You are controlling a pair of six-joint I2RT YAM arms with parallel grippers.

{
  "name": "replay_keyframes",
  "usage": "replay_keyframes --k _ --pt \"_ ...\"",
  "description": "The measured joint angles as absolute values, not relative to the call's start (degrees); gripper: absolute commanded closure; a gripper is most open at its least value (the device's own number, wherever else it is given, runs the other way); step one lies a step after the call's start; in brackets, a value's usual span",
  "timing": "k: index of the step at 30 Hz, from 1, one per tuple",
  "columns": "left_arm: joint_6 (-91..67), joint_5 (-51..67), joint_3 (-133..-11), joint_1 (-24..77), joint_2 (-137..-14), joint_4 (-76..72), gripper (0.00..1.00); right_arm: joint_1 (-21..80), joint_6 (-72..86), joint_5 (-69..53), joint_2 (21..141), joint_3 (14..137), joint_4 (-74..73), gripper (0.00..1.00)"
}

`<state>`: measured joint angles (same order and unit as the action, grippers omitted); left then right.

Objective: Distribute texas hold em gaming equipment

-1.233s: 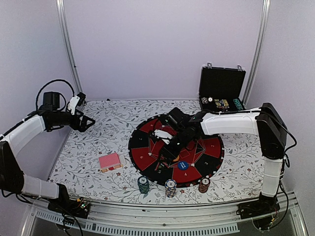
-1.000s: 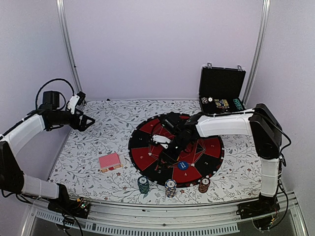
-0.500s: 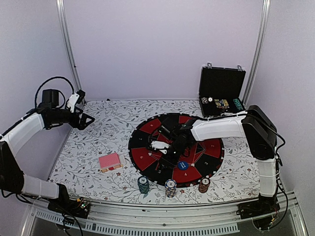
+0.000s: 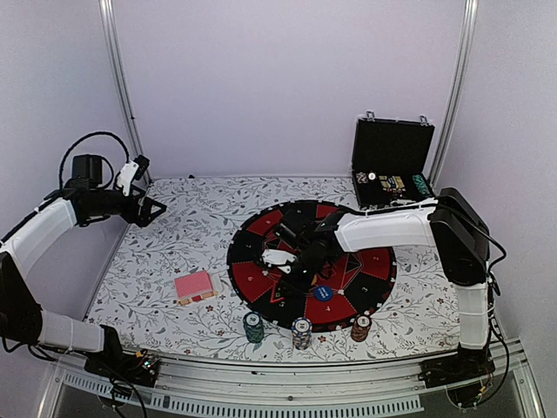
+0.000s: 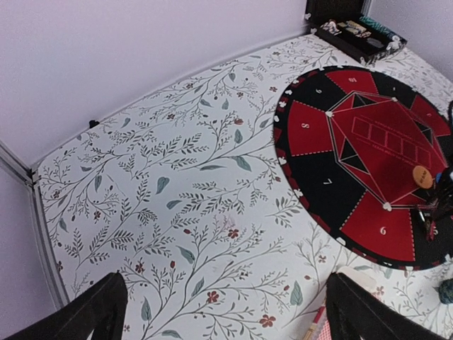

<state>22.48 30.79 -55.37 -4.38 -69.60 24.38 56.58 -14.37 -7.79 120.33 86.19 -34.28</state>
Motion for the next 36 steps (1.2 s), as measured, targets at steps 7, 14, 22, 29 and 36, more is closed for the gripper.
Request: replay_keyframes --k 7,14,22,29,36 --pt "22.5 30.6 -56.0 -4.4 -69.0 24.8 0.00 56.7 -14.4 -7.7 121.4 87.8 -34.4 0.57" --pt "22.6 30.5 -56.3 -4.4 -68.9 24.9 0.00 56.6 -14.3 -7.6 122.8 89.2 -32.5 0.43" --pt "22.8 30.5 -56.9 -4.4 -68.9 25.7 0.00 56.6 -14.4 -7.6 122.3 87.9 -30.7 0.43" --pt "22.9 30.4 -57.0 -4.4 -68.9 26.1 0.00 56.8 -14.4 -8.1 120.2 84.1 -29.1 0.43" --pt "22.9 30.3 -57.2 -4.4 -68.3 26.9 0.00 56.9 -14.3 -10.2 117.8 82.6 -29.0 0.44"
